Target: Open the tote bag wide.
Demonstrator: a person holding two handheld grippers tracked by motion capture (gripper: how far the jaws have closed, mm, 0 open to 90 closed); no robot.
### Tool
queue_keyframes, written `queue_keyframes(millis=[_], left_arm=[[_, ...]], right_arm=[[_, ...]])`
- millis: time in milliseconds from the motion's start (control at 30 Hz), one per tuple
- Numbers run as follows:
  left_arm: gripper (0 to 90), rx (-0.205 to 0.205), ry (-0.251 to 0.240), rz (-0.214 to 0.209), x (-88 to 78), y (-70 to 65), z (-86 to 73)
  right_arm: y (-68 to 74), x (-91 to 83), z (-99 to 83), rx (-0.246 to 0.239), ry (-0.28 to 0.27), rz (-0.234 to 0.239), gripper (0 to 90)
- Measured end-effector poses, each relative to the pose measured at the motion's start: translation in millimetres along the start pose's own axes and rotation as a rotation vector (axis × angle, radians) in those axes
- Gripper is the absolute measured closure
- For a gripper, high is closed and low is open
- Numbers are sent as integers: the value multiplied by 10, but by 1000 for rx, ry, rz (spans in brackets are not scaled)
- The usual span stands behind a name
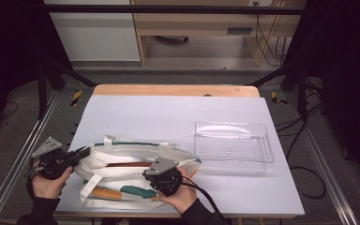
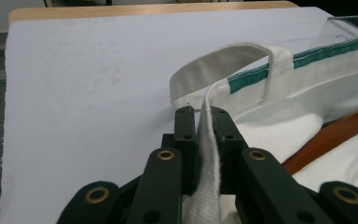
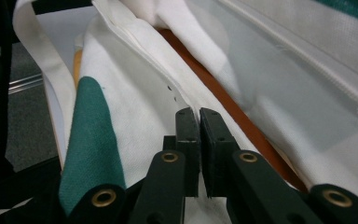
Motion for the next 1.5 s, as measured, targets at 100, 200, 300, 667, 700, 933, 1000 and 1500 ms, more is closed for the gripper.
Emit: queue_keyframes(millis=[100, 200, 300, 667, 700, 933, 1000, 1500], left_arm=[[828, -6, 3, 5, 0, 4, -4], [830, -13, 6, 24, -2, -12, 2], [838, -14, -7, 38, -16, -34, 19], [829, -29, -22, 51, 12, -56, -14], [828, -29, -22, 51, 12, -56, -14], [778, -3, -28, 67, 24, -82, -19], [762, -6, -38, 63, 8, -89, -7], [854, 93, -40, -47, -56, -716, 98]], right_arm=[[20, -43, 33, -1, 0, 14, 878], [106, -140, 55, 16, 13, 83, 881], [189, -204, 17, 38, 34, 145, 881], [336, -116, -279, 121, 72, 226, 875], [339, -98, -296, 119, 76, 225, 875], [310, 70, -436, 108, 95, 177, 850], [311, 68, -436, 112, 94, 180, 834], [-127, -545, -236, 143, -63, 10, 824]])
Point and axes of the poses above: each handheld gripper's, and its own axes: x roughly forward along the jaws, z roughly out of its top, y roughly to its left, the point moved 5 cm from there along x, roughly forward along the jaws, and after that the axes turned 2 degrees about -z, right-handed, at the moved point
